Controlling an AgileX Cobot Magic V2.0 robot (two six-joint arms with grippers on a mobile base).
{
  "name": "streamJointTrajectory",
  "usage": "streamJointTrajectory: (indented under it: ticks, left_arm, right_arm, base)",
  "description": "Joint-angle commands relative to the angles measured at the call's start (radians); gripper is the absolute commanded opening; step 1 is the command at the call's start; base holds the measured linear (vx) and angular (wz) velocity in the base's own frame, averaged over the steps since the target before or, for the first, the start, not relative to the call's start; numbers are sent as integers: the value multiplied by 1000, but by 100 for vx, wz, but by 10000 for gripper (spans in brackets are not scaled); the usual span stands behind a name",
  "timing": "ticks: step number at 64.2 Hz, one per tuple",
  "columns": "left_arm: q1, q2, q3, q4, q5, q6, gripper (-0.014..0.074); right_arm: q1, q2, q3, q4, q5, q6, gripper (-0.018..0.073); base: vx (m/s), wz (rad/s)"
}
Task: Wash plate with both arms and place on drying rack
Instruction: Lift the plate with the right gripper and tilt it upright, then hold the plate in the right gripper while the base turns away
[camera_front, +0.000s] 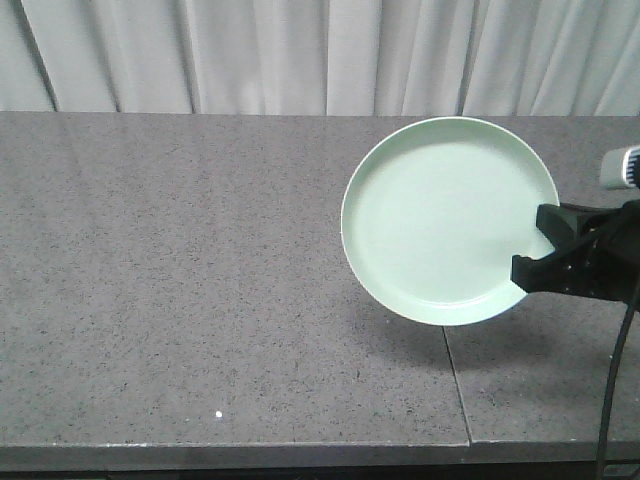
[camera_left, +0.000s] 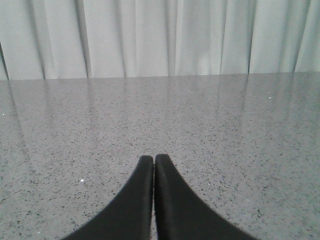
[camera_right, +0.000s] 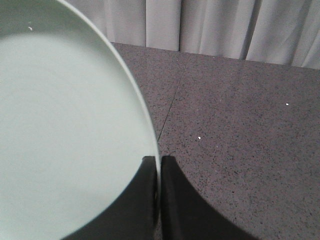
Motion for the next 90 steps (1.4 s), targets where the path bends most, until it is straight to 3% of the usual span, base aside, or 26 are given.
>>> streamJointTrajectory:
  ticks: [1, 90]
  left_arm:
    - [-6, -13, 15, -8, -69, -11, -6]
    - [-6, -13, 15, -8, -69, -11, -6]
  right_arm:
    - [-5, -43, -2, -10, -119, -8, -10]
    - [-5, -48, -2, -16, -96, -7, -10]
  base:
    - [0, 0]
    - [0, 0]
